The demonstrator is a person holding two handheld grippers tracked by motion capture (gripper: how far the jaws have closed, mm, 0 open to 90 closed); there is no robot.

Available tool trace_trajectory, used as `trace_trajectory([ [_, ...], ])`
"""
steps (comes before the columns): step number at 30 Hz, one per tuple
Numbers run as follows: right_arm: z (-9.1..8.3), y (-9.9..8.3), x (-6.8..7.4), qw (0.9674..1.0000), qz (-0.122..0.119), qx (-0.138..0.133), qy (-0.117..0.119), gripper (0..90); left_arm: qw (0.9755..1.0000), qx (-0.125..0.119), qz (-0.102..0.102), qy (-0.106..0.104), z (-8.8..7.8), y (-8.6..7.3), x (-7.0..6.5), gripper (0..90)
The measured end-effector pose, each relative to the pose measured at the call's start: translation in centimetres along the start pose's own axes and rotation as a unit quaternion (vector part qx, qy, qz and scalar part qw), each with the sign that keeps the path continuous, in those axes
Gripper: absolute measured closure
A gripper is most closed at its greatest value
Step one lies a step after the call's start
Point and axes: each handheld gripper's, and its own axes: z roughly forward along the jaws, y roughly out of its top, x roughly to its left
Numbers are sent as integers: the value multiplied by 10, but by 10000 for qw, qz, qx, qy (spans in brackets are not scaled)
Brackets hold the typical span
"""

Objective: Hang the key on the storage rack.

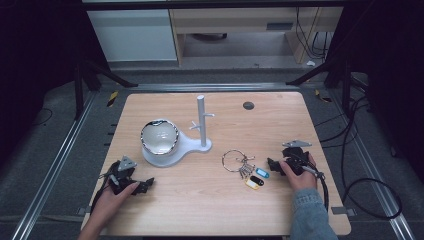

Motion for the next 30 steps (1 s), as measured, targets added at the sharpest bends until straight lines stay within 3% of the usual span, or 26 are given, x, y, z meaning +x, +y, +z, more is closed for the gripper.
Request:
trace_trajectory([
  [11, 1, 1, 0, 10000, 24, 6, -3, 3, 10000, 0, -6, 3, 0, 0, 0, 0],
  [13, -1, 4, -2, 9999, -27, 134, 31, 59, 10000, 11, 4, 6, 0, 0, 0, 0],
  [14, -5, 6, -1, 9996, -222, 134, 55, 143, 10000, 12, 6, 6, 0, 0, 0, 0],
  [16, -7, 7, 0, 9993, -360, 107, 0, 143, 10000, 11, 4, 6, 0, 0, 0, 0],
  [17, -10, 10, 2, 9985, -526, 156, -15, 140, 10000, 12, 4, 6, 0, 0, 0, 0],
  [19, -14, 15, 4, 9974, -625, 342, 89, 110, 10000, 1, -8, 9, 0, 0, 0, 0],
  [20, -18, 21, 6, 9953, -780, 513, 247, 110, 10000, 12, 0, 10, 0, 0, 0, 0],
  [24, -24, 31, 7, 9914, -989, 763, 386, 110, 10000, 12, -1, 11, 0, 0, 0, 0],
  [26, -28, 40, 6, 9879, -1187, 898, 432, 142, 10000, 12, 0, 11, 0, 0, 0, 0],
  [29, -30, 45, 5, 9858, -1246, 1008, 498, 180, 10000, 7, -6, 11, 0, 0, 0, 0],
  [30, -32, 50, 5, 9826, -1340, 1148, 577, 214, 10000, 7, -6, 11, 0, 0, 0, 0],
])
